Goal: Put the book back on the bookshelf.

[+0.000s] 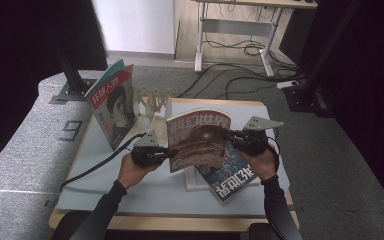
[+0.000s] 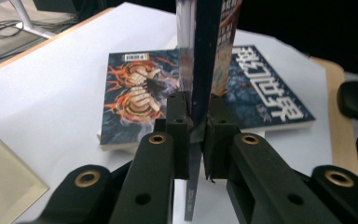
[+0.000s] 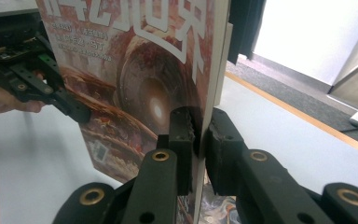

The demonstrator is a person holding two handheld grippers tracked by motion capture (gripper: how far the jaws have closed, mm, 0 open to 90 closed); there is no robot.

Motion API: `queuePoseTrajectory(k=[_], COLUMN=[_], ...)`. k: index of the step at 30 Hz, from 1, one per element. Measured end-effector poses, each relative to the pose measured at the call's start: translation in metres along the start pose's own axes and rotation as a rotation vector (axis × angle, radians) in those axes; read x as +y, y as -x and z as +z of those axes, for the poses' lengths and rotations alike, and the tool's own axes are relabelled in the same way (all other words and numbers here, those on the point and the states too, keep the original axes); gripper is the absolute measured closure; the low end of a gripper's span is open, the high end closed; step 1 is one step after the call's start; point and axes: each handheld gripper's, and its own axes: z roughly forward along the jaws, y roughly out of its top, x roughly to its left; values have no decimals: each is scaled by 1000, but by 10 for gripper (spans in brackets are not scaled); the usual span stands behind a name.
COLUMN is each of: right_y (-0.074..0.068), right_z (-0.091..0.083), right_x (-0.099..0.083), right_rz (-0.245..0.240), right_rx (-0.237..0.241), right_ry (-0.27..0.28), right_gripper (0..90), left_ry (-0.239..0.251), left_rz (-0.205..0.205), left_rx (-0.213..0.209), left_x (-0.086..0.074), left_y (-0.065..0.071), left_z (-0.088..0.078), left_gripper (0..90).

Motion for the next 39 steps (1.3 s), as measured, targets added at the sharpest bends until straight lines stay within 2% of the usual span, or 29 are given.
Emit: queuePoseTrajectory(k=[4, 7, 9, 13, 15, 20, 21, 24, 27, 34, 39], right_y=[-3, -5, -5, -2, 0, 1, 1, 1, 1, 3, 9], right_z=[0, 0, 1, 1, 0, -1, -1, -1, -1, 0, -1], right_x=[1, 1, 2, 1, -1, -4, -4, -4, -3, -7, -20], right_rz=[-11, -17, -21, -2, 15, 30, 30, 32, 37, 48, 89], right_rx=[16, 19, 14, 13, 14, 14, 14, 13, 13, -28, -70], right_ry=[8, 7, 4, 10, 16, 20, 19, 18, 18, -17, -43], right_gripper=[785, 779, 779, 776, 773, 770, 769, 763, 752, 677, 607], left_ry=[23, -2, -7, 0, 3, 16, 26, 20, 23, 23, 22], left_rz=[-17, 6, 4, -8, -24, -27, -41, -39, -32, -1, 3], left_rx=[-24, -12, -1, -1, -21, -23, -28, -6, 2, -3, -3], left_x=[7, 13, 15, 17, 21, 27, 28, 28, 27, 25, 25], left_y=[1, 4, 5, 4, 2, 1, 0, 0, 1, 3, 4], left_z=[-1, 1, 2, 3, 4, 3, 2, 2, 2, 1, 0], left_gripper=[794, 786, 779, 777, 754, 735, 735, 804, 829, 833, 836])
